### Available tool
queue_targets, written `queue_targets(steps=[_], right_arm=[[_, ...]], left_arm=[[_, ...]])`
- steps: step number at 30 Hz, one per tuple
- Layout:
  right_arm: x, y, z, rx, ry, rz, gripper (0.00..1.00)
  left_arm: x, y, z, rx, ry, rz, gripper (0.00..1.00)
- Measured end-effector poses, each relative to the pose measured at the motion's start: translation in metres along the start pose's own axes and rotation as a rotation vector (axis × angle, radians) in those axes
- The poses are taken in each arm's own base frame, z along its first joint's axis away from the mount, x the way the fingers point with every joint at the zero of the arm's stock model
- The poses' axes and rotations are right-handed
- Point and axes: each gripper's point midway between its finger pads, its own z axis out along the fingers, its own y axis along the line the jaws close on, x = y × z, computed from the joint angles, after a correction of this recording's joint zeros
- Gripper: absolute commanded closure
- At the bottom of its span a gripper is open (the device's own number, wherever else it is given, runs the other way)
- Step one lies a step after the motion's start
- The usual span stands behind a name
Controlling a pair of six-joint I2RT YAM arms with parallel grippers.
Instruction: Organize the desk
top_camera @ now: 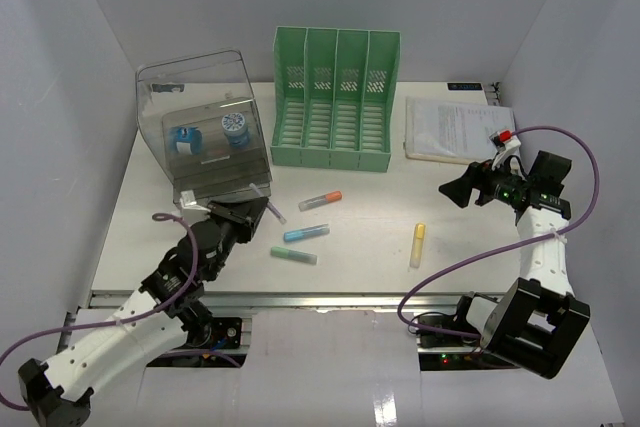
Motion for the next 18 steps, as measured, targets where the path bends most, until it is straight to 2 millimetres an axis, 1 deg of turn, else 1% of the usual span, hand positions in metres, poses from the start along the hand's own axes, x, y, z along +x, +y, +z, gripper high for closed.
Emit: queue_targets(steps=[2,5,9,14,16,18], right_arm=[[-0.001,0.0,0.0,0.0,-0.003,-0.001,0.14],[-0.001,-0.001,0.0,-0.001,-0.007,-0.004,0.14],[0.003,0.0,0.001,-0.005,-0.004,0.003,0.14],[0.002,0.0,0.001,-0.005,-0.006,0.0,0.13],[0.002,0.0,0.001,-0.005,-0.007,-0.001,0.13],[0.002,0.0,0.001,-0.004,-0.007,-0.002,0.13]], left_arm=[[-0.02,0.007,-0.007,0.002,-0.087,-0.095,1.0],[-0.048,0.022,-0.01,-0.048,-0.232,-0.178,1.0],[-0.077,0.035,-0.01,-0.125,-0.406,-0.189,1.0],[-0.101,0.03,0.005,-0.209,-0.539,-0.151,1.0],[-0.116,0.029,0.014,-0.23,-0.586,-0.151,1.0],[-0.132,0.033,0.023,-0.254,-0.617,-0.17,1.0]])
